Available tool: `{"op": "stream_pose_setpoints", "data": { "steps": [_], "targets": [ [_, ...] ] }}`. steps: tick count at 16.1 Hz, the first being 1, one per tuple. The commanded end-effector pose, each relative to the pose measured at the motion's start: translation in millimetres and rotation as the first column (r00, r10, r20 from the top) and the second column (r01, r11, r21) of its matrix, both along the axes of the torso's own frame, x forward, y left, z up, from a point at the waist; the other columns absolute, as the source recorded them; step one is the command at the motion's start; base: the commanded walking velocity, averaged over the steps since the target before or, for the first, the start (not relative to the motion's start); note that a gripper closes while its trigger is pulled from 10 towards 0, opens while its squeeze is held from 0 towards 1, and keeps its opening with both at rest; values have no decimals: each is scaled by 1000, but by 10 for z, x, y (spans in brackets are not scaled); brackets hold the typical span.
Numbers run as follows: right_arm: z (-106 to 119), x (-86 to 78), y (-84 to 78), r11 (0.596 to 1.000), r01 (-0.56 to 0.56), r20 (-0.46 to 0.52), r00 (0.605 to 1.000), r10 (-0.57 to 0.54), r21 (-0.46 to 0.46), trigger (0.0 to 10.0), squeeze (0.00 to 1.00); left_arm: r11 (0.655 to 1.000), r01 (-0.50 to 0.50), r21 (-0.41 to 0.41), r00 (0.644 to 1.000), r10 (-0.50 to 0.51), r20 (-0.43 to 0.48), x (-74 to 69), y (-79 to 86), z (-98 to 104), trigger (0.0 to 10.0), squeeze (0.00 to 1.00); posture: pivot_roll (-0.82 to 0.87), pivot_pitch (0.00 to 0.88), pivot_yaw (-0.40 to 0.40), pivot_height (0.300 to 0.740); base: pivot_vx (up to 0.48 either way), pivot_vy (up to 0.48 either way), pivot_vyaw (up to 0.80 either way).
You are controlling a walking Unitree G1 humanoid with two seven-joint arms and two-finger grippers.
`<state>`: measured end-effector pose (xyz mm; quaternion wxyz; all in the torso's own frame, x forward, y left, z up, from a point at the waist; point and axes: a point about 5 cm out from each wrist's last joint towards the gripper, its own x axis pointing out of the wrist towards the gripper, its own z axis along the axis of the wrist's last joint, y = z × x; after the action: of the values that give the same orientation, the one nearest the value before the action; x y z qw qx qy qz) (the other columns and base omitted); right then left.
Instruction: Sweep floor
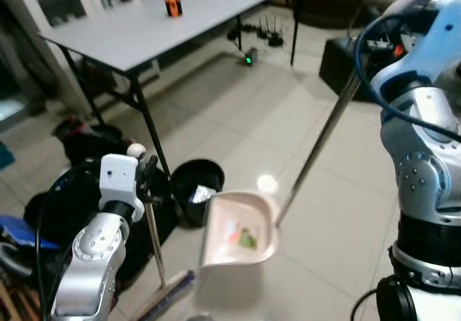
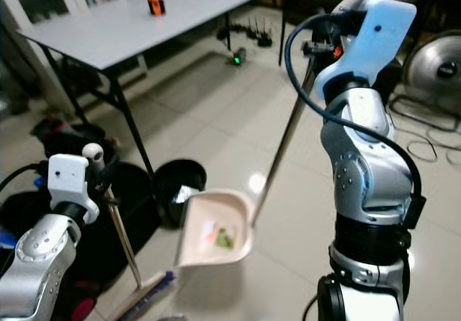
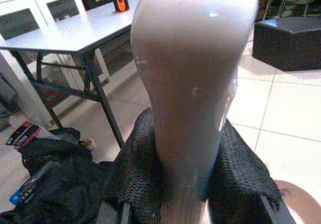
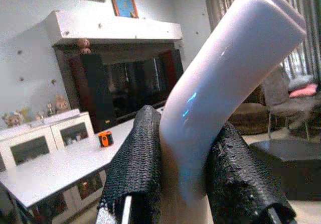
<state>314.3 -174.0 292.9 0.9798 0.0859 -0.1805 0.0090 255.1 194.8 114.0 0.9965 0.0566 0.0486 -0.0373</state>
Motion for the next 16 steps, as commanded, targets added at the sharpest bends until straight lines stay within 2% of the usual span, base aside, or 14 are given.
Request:
{"op": "stream_pose_setpoints", "data": {
  "steps": [1, 15, 16],
  "targets": [
    [98, -17, -49, 1000, 21, 39, 999, -22, 20, 10000, 0, 1000, 10, 14, 999, -10, 50, 23, -30, 104, 10000, 0, 19, 0, 52, 740, 337, 0, 0],
    [101, 13, -61, 1000, 20, 33, 999, -19, -10, 10000, 0, 999, 29, 15, 998, -30, 52, 34, -50, 101, 10000, 0, 18, 0, 59, 740, 367, 0, 0],
    [102, 17, -63, 1000, 21, 33, 999, -20, -8, 10000, 0, 999, 32, 14, 998, -33, 52, 37, -52, 102, 10000, 0, 20, 0, 59, 740, 379, 0, 800]
  ]
}}
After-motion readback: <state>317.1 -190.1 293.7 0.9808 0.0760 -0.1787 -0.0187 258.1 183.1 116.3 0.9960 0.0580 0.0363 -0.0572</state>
